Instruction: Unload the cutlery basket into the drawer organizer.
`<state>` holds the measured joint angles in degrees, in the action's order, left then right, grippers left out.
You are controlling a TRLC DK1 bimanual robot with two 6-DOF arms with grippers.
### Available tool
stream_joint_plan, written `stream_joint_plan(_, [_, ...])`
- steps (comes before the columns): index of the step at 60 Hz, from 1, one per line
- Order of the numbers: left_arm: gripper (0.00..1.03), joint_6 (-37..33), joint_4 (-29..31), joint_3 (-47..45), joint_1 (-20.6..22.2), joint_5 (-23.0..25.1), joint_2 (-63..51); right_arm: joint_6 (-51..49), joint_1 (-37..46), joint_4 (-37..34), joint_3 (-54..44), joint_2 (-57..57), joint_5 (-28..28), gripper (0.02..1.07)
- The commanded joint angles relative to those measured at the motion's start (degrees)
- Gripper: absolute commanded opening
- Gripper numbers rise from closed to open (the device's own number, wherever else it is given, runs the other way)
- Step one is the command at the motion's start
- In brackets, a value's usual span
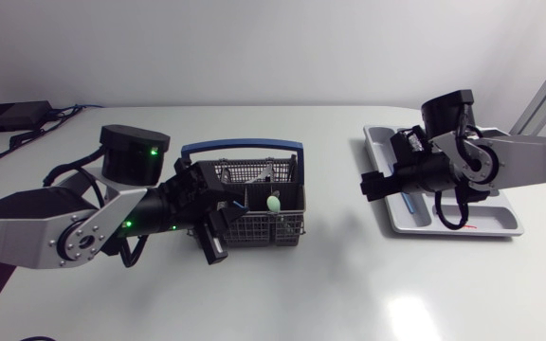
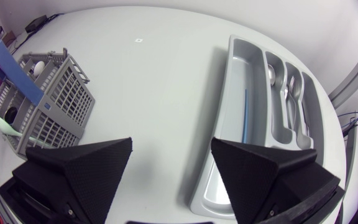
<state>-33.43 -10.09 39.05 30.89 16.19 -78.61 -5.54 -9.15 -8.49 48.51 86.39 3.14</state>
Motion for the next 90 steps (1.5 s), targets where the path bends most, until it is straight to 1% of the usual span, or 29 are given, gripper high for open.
stream_joint_plan(1, [0.22, 1.1, -0.7, 1.6, 0.1, 0.6, -0.9, 1.0, -0.5, 0.4, -2.0, -1.0, -0.3, 0.94])
stream_joint_plan(4, [0.17, 1.2, -0.6, 1.6, 0.0, 1.0, -0.9, 0.9, -0.5, 0.4, -2.1, -1.0, -0.3, 0.94])
stream_joint_plan(8, [0.05, 1.7, -0.6, 1.8, 0.0, 1.7, -0.9, 0.8, -0.7, 0.4, -2.3, -1.2, -0.3, 0.94])
stream_joint_plan(9, [0.03, 1.8, -0.6, 2.0, 0.0, 1.7, -0.9, 0.8, -0.8, 0.4, -2.4, -1.3, -0.3, 0.94])
stream_joint_plan(13, [0.03, 2.0, 0.2, 2.5, -0.2, 2.2, -0.8, 0.8, -1.0, 0.5, -2.5, -1.6, -0.4, 0.94])
stream_joint_plan(17, [0.03, 2.0, 2.4, 3.8, -0.7, 3.2, -0.3, 0.7, -1.4, 0.4, -2.7, -1.9, -0.4, 0.94])
stream_joint_plan(25, [0.03, 2.1, 8.7, 7.7, -1.9, 5.2, 1.9, 0.6, -2.7, 0.1, -3.2, -3.2, -0.6, 0.94])
stream_joint_plan(40, [0.03, 2.1, 19.8, 15.3, -2.6, 6.1, 5.7, 0.4, -5.3, -2.5, -4.2, -7.7, -0.6, 0.94])
stream_joint_plan(54, [0.03, 2.1, 34.4, 25.2, -2.4, 6.0, 9.6, -1.7, -8.6, -6.9, -4.8, -15.7, 0.6, 0.94])
stream_joint_plan(65, [0.03, 2.1, 46.1, 34.1, -2.2, 6.1, 12.5, -2.8, -13.0, -11.2, -4.3, -24.0, 2.0, 0.94])
stream_joint_plan(71, [0.03, 4.5, 51.4, 38.5, -1.2, 6.1, 12.8, -2.9, -16.0, -13.7, -3.4, -28.0, 2.5, 0.94])
stream_joint_plan(76, [0.03, 6.4, 54.0, 39.9, 0.3, 6.7, 12.9, -3.0, -18.6, -15.7, -2.5, -30.9, 2.9, 0.94])
stream_joint_plan(82, [0.03, 8.9, 54.7, 40.1, 2.5, 6.8, 13.0, -3.3, -21.9, -17.6, -1.4, -33.5, 3.5, 0.94])
stream_joint_plan(90, [0.03, 13.2, 54.6, 40.0, 3.6, 11.0, 11.4, -3.3, -27.7, -18.9, -0.9, -36.0, 3.8, 0.94])
